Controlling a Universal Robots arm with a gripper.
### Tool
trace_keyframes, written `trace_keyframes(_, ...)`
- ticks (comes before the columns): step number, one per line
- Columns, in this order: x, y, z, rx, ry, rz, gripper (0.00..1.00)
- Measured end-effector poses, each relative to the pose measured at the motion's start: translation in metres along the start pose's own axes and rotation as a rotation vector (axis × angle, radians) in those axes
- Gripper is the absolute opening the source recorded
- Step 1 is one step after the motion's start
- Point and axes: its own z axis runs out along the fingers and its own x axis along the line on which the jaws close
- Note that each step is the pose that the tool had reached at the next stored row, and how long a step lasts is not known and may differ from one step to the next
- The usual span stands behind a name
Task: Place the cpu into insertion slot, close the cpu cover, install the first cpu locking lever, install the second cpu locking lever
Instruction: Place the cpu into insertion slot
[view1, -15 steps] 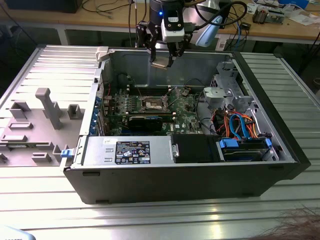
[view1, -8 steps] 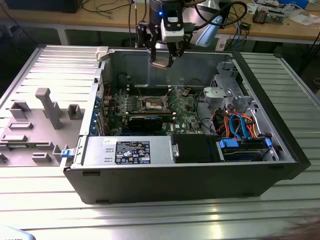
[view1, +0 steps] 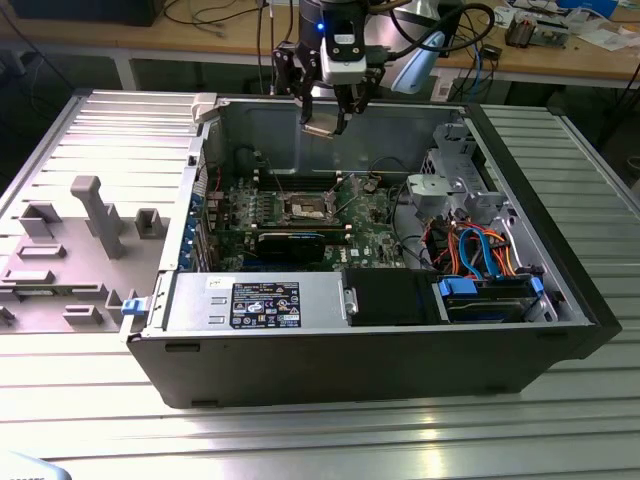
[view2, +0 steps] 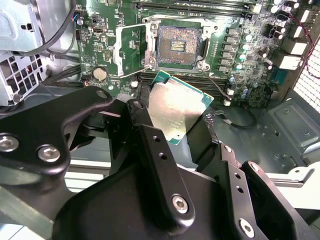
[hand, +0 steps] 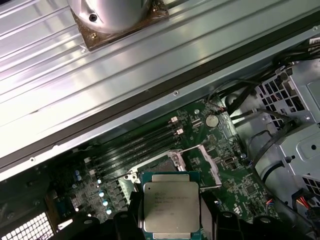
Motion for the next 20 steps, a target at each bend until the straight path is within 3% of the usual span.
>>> trace_keyframes(20,0.0,0.0,0.0001,-0.0008,-0.0037,0.041,0.54)
